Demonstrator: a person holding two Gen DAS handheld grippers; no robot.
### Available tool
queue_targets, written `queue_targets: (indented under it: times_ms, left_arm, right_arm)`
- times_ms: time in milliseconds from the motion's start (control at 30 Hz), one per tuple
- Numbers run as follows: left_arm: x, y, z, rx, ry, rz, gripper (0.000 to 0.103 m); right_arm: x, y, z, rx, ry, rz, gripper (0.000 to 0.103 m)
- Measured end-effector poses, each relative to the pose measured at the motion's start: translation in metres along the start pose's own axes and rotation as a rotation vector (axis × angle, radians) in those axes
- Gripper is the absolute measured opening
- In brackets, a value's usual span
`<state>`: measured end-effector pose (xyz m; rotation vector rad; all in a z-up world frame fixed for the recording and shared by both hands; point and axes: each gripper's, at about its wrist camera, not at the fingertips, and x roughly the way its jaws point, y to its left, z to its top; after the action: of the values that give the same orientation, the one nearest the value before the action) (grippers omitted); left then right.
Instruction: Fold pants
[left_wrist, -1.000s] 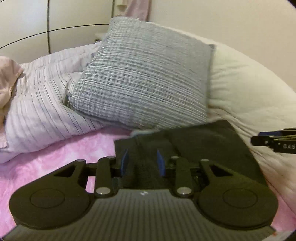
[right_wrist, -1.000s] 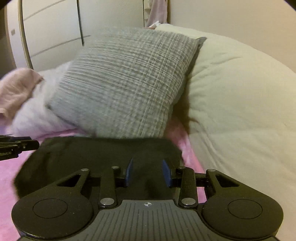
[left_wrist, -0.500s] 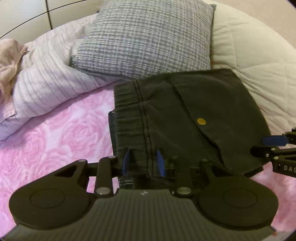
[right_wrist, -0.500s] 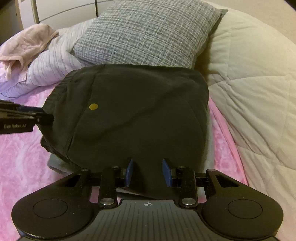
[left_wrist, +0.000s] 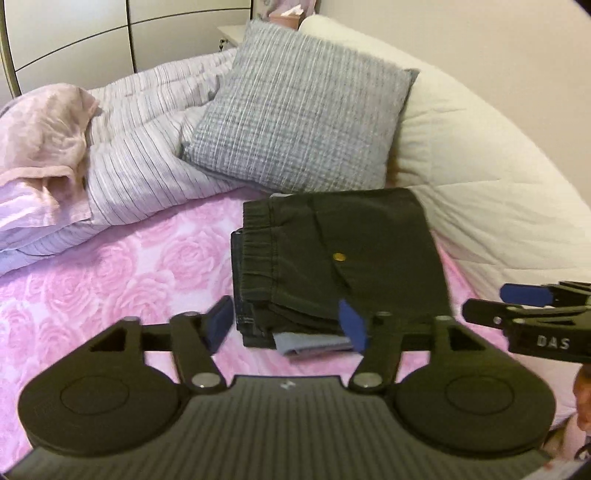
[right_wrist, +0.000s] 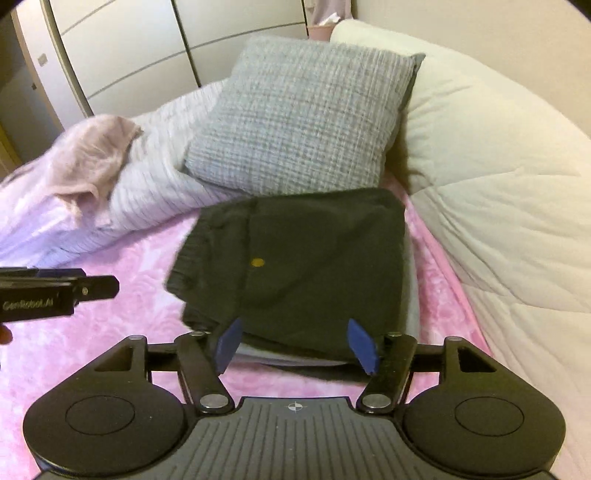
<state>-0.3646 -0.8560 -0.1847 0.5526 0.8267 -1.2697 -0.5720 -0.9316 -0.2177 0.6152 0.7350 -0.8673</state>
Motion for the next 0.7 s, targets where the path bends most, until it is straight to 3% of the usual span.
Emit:
queue_targets:
  times_ms: [267,433,700]
  left_arm:
    - [-0.071,-0.023,-0.009,0.013,-0.016,-0.049,0.076]
    - [-0.11,-0.032,-0.015,0.053,-0.071,-0.072,0.085]
    - [-0.165,-0.03,-0.036,0.103,-0.135,-0.132,0.09]
  right_arm:
    - [-0.072,0.018,-0.008,0.002,-0.033,-0.028,0.065]
    - [-0.112,0.025,-0.025,0.051,-0.039,-0.026,0.065]
    - [-0.162,0.054,-0.051,0.082,-0.074,-0.071,0.065]
